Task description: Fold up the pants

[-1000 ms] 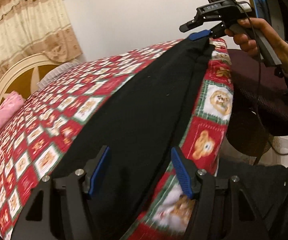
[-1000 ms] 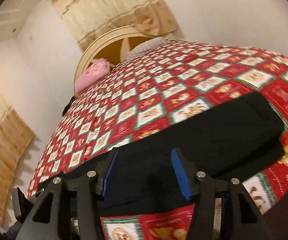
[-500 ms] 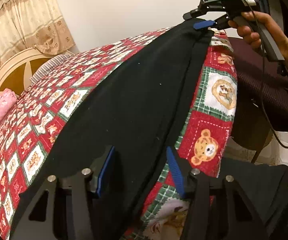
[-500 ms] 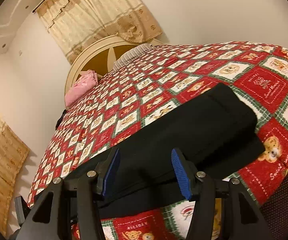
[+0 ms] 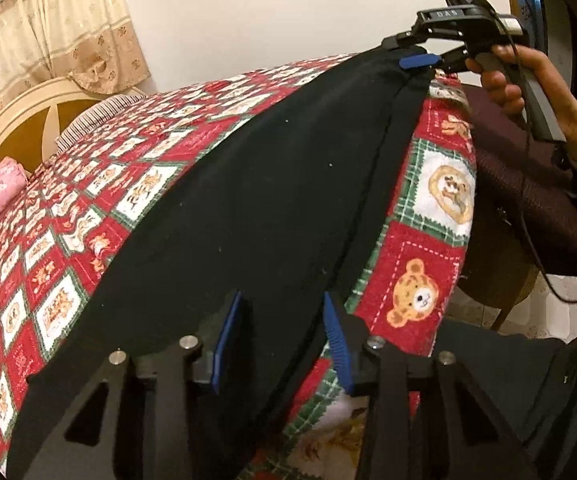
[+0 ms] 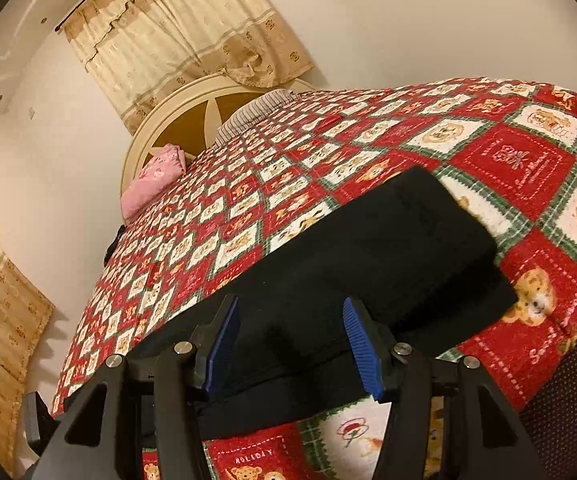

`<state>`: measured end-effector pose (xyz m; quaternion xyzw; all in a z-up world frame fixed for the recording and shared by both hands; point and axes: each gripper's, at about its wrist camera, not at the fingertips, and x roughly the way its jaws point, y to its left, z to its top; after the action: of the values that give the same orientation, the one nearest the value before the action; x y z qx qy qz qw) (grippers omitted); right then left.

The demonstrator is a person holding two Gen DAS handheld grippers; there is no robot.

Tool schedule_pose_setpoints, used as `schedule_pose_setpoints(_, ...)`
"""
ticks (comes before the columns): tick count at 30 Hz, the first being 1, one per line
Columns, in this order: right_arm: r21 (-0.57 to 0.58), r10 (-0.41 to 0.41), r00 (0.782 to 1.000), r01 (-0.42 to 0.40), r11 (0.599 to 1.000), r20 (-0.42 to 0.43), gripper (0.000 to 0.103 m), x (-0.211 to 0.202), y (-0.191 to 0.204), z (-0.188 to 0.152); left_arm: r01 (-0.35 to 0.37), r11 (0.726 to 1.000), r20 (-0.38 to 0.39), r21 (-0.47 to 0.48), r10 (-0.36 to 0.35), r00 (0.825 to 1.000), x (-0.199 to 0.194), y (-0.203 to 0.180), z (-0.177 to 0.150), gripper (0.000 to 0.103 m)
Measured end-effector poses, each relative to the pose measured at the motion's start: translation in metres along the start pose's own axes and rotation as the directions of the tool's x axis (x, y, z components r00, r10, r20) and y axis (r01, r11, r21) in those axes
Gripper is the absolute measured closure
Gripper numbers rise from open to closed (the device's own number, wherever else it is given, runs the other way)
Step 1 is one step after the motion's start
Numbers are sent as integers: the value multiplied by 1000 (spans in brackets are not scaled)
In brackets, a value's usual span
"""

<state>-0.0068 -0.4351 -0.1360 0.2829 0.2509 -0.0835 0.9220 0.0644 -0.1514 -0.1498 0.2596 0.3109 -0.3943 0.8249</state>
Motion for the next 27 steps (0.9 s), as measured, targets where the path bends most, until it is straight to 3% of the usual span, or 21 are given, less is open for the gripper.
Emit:
schedule_pose_setpoints(7, 43, -34, 998, 32, 999, 50, 48, -14, -17, 9, -51, 997, 3, 49, 51, 999, 1, -9, 0, 60)
schedule_pose_setpoints(9, 52, -37, 998, 35, 998, 49, 48, -14, -20, 10, -20, 999, -1, 36, 20, 1000, 0, -6, 2, 80)
schedule_pose_setpoints(13, 50, -40, 998, 37, 998, 48, 48, -14, -22, 10, 16, 999, -5, 34, -16, 1000, -1, -7, 2, 89)
schedule_pose_setpoints(25, 114, -58, 997, 53, 992, 48, 48, -20, -36, 14, 74, 997, 2, -35, -74, 997, -1, -1, 2, 91)
schedule_pose_setpoints(27, 121, -60, 997, 55, 991, 43, 48, -19, -38, 13, 80, 996, 5, -39, -80, 997, -1, 0, 2, 95)
